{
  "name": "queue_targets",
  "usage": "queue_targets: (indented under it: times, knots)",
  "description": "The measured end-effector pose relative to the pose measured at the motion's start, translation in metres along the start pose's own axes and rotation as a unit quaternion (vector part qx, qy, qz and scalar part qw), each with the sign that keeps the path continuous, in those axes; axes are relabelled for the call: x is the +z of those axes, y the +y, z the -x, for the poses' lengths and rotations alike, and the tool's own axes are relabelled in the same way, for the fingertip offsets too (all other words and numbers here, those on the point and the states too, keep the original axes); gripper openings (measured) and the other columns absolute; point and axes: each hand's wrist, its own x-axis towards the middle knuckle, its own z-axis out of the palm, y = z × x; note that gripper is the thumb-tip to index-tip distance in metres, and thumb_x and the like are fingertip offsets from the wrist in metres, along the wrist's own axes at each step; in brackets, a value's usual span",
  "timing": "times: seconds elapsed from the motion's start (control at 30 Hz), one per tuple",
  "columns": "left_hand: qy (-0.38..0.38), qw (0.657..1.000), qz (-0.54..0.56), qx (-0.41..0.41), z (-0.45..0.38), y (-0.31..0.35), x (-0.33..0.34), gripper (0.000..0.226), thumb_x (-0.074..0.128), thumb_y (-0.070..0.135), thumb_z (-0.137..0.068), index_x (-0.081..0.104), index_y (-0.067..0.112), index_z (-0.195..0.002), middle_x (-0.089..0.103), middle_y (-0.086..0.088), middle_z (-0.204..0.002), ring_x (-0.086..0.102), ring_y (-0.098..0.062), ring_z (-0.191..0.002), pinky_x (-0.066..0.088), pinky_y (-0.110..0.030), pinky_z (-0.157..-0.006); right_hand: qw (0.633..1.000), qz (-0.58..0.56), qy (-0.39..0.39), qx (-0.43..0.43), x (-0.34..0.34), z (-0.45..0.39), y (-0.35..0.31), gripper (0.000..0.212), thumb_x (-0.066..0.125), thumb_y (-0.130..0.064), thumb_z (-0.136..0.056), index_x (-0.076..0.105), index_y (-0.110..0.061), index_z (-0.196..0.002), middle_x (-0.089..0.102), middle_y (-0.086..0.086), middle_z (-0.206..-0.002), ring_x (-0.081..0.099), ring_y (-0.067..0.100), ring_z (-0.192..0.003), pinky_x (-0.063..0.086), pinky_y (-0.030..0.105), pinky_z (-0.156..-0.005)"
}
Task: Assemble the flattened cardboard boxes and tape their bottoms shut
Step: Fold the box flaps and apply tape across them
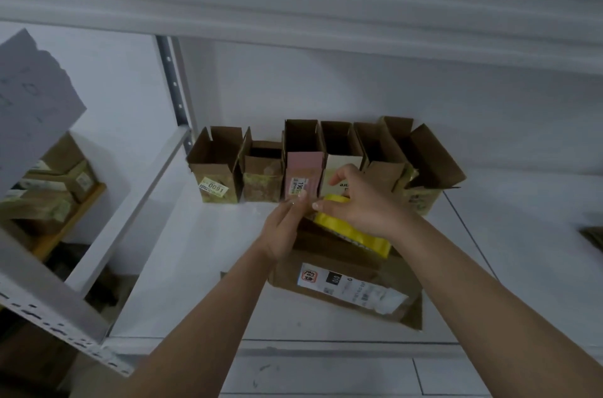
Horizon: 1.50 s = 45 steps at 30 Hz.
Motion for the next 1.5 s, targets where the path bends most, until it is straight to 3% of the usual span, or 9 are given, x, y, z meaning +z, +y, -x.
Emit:
queue_targets:
  times: [0.17, 0.3, 0.53, 0.73, 0.87, 1.0, 1.13, 1.3, 1.5]
  knots:
    - [0.030, 0.999, -0.026, 0.015, -0.003, 0.000, 0.002, 0.047, 0.036, 0.056, -0.094, 0.069, 0.026, -0.110, 0.071, -0.001, -0.107, 0.064, -0.014, -0.106, 0.047, -0.036, -0.099, 0.993, -0.086, -0.078, 0.016, -0.012, -0.003, 0.007, 0.062, 0.067, -0.049, -0.083, 0.044, -0.018, -0.132, 0.055, -0.006, -0.120, 0.066, 0.017, -0.083, 0.056, 0.028, -0.068]
    - [0.020, 0.995, -0.067, 0.077, -0.003, 0.005, 0.001, 0.047, 0.030, 0.049, -0.100, 0.060, 0.025, -0.126, 0.068, 0.001, -0.115, 0.062, -0.004, -0.108, 0.047, -0.017, -0.091, 0.977, -0.155, -0.147, 0.003, -0.029, -0.001, 0.030, 0.067, 0.072, -0.048, -0.067, 0.060, -0.020, -0.126, 0.071, 0.004, -0.110, 0.070, 0.020, -0.097, 0.054, 0.045, -0.094]
    - [0.013, 0.988, -0.141, 0.059, -0.014, 0.000, 0.003, 0.058, 0.024, 0.067, -0.093, 0.057, 0.036, -0.130, 0.072, 0.004, -0.112, 0.060, -0.014, -0.117, 0.044, -0.042, -0.105, 0.982, -0.169, -0.085, 0.010, -0.050, -0.005, 0.042, 0.049, 0.066, -0.050, -0.072, 0.070, -0.016, -0.108, 0.070, 0.005, -0.103, 0.066, 0.023, -0.100, 0.052, 0.045, -0.095]
    - [0.034, 0.999, 0.012, 0.031, -0.006, 0.013, -0.005, 0.050, 0.025, 0.039, -0.104, 0.060, 0.013, -0.128, 0.072, 0.001, -0.110, 0.066, 0.000, -0.101, 0.047, -0.010, -0.086, 0.987, -0.138, -0.074, 0.044, -0.038, -0.010, 0.042, 0.067, 0.064, -0.065, -0.060, 0.073, -0.015, -0.102, 0.072, 0.007, -0.098, 0.068, 0.024, -0.095, 0.052, 0.049, -0.095]
    - [0.072, 0.987, 0.142, 0.035, -0.005, 0.004, -0.010, 0.052, 0.020, 0.037, -0.105, 0.061, 0.012, -0.124, 0.070, -0.006, -0.118, 0.059, -0.017, -0.121, 0.031, -0.042, -0.113, 0.993, -0.094, -0.066, 0.016, -0.023, -0.021, 0.026, 0.046, 0.066, -0.056, -0.082, 0.073, -0.012, -0.093, 0.071, 0.008, -0.090, 0.068, 0.022, -0.085, 0.054, 0.042, -0.085]
    - [0.100, 0.963, 0.250, 0.033, -0.005, 0.001, -0.018, 0.051, 0.018, 0.032, -0.106, 0.052, 0.004, -0.132, 0.062, -0.011, -0.131, 0.052, -0.021, -0.129, 0.024, -0.044, -0.118, 0.997, -0.058, -0.043, -0.002, -0.012, -0.030, 0.011, 0.048, 0.066, -0.058, -0.082, 0.059, -0.016, -0.059, 0.058, 0.001, -0.058, 0.056, 0.012, -0.052, 0.042, 0.028, -0.055]
    - [0.132, 0.989, 0.056, 0.031, -0.003, 0.007, -0.028, 0.042, 0.028, 0.032, -0.107, 0.059, 0.016, -0.131, 0.066, 0.011, -0.121, 0.056, -0.002, -0.119, 0.039, -0.018, -0.102, 0.998, -0.047, -0.028, -0.009, -0.009, -0.036, 0.013, 0.052, 0.066, -0.061, -0.080, 0.053, -0.020, -0.052, 0.049, -0.006, -0.047, 0.047, 0.007, -0.042, 0.036, 0.027, -0.051]
    - [0.081, 0.988, -0.111, -0.066, 0.004, 0.001, -0.055, 0.051, 0.032, 0.048, -0.101, 0.055, 0.018, -0.136, 0.053, 0.004, -0.121, 0.045, -0.010, -0.114, 0.034, -0.023, -0.094, 0.999, -0.019, -0.010, -0.030, 0.000, -0.039, 0.013, 0.058, 0.064, -0.065, -0.080, 0.053, -0.012, -0.061, 0.046, -0.006, -0.049, 0.049, 0.016, -0.050, 0.033, 0.031, -0.055]
    - [0.088, 0.988, -0.064, -0.109, 0.009, -0.024, -0.048, 0.050, 0.036, 0.049, -0.100, 0.052, 0.022, -0.139, 0.050, 0.000, -0.142, 0.044, -0.019, -0.133, 0.031, -0.028, -0.106, 0.998, 0.035, 0.038, -0.044, 0.013, -0.046, 0.009, 0.070, 0.058, -0.071, -0.078, 0.071, -0.003, -0.087, 0.062, 0.008, -0.069, 0.067, 0.031, -0.073, 0.046, 0.035, -0.061]
